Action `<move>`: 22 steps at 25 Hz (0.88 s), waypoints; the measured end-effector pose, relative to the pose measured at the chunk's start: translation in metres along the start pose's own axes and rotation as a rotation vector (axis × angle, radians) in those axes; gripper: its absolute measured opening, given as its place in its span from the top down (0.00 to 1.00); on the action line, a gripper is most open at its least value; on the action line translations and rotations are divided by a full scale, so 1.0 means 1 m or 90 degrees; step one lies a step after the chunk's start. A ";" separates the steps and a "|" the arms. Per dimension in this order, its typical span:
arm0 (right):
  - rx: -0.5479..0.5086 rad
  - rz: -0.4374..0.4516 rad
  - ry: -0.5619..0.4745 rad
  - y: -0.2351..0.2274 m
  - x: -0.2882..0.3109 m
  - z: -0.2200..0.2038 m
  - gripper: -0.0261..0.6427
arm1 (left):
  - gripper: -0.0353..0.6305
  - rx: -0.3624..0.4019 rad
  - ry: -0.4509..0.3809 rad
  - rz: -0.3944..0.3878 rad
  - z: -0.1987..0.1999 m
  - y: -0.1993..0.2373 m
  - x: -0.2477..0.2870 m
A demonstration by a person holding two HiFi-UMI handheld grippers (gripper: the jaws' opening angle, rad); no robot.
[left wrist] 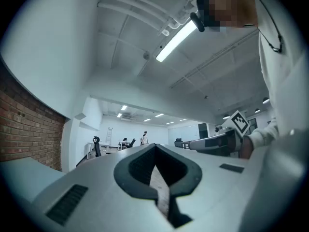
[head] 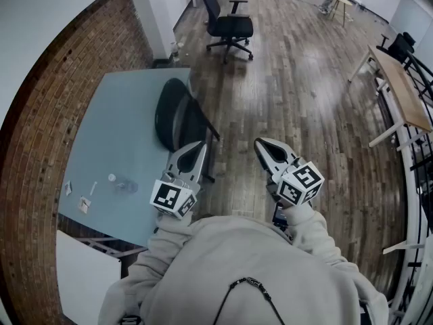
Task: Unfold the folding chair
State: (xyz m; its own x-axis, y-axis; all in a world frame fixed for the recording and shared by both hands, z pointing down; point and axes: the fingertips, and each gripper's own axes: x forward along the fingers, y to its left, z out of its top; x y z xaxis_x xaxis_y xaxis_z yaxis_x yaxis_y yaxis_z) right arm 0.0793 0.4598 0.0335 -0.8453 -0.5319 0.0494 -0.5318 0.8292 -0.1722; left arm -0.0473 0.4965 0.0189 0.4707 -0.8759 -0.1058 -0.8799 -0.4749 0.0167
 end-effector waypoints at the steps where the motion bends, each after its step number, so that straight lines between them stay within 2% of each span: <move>1: 0.001 -0.001 0.002 0.000 0.001 -0.001 0.95 | 0.94 0.000 0.001 0.002 0.000 0.001 0.000; 8: 0.014 -0.017 0.008 -0.008 0.001 -0.005 0.95 | 0.94 -0.006 0.000 -0.002 0.001 0.004 0.002; 18: 0.016 -0.014 0.013 -0.008 -0.001 -0.011 0.95 | 0.94 0.007 0.032 -0.013 -0.011 -0.002 0.005; 22: 0.035 -0.021 0.008 -0.017 0.003 -0.014 0.95 | 0.94 -0.015 0.032 -0.026 -0.011 0.000 0.015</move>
State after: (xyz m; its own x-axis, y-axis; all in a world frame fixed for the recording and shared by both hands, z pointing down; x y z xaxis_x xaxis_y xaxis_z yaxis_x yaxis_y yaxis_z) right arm 0.0854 0.4464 0.0506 -0.8279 -0.5568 0.0678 -0.5565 0.8001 -0.2240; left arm -0.0398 0.4826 0.0285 0.5092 -0.8588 -0.0570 -0.8586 -0.5115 0.0361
